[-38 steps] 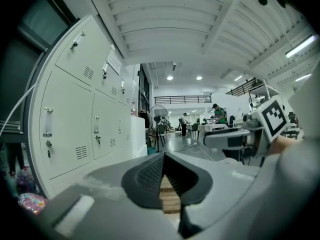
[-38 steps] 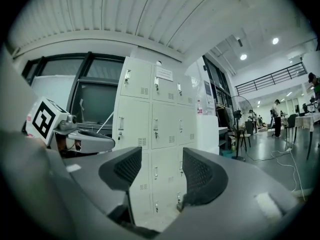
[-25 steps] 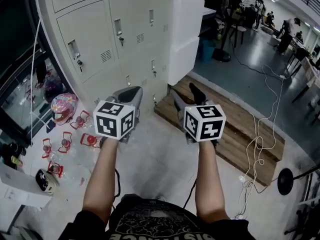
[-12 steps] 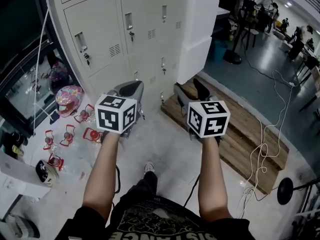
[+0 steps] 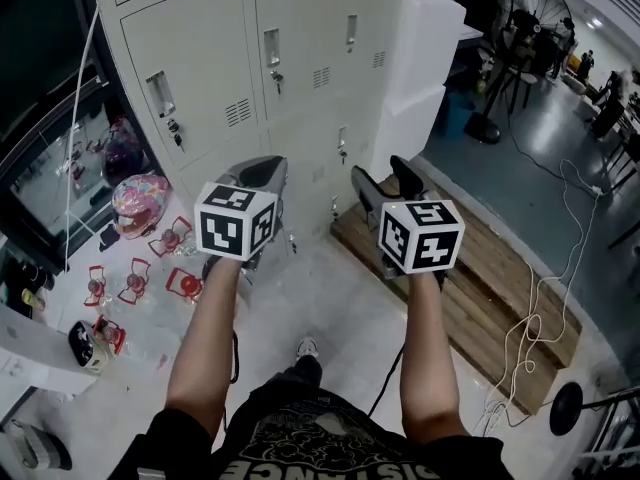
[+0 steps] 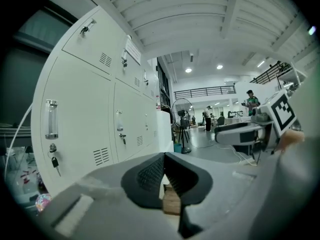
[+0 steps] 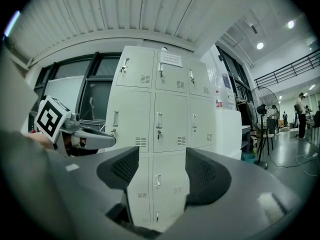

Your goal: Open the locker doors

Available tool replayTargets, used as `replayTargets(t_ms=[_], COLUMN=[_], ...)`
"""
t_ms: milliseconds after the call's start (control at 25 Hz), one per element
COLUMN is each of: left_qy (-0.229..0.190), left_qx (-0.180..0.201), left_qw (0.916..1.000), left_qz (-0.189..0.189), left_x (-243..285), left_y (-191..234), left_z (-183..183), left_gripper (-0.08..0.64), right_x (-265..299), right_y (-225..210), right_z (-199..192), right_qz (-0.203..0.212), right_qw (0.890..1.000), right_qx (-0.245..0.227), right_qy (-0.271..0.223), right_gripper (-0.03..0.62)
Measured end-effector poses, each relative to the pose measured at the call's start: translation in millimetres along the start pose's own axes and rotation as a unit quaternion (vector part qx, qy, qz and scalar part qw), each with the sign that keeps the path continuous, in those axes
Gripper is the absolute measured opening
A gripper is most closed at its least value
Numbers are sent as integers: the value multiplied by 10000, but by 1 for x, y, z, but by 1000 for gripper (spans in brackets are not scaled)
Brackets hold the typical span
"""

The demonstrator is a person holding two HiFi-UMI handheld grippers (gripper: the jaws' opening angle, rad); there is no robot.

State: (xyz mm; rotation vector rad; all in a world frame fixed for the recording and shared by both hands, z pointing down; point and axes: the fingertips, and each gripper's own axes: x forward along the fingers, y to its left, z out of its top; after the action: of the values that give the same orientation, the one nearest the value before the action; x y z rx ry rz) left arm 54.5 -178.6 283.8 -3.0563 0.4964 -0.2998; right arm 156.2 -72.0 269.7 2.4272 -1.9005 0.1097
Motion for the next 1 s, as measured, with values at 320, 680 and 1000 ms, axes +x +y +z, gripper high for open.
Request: replayTargets(t_ms=[320,680,1000], left_qy=[95,122,60], left_qx=[-48,-154,-148], left_qw=[9993,9961,9932], left_qz=[363,857,1152], left_x=[59,101,119], left_y=[77,151,186], left_z=[11,16,19], left_gripper=[3,4,5], right_x=[96,183,228], right_y=[-17,-24,-17], right_z=[15,25,28], right_qz=[273,515,730], right_qw=[9996,9985,9971], right_qx=[-45,-94,-146], right_qy=[75,146,160], right_gripper=[282,284,284])
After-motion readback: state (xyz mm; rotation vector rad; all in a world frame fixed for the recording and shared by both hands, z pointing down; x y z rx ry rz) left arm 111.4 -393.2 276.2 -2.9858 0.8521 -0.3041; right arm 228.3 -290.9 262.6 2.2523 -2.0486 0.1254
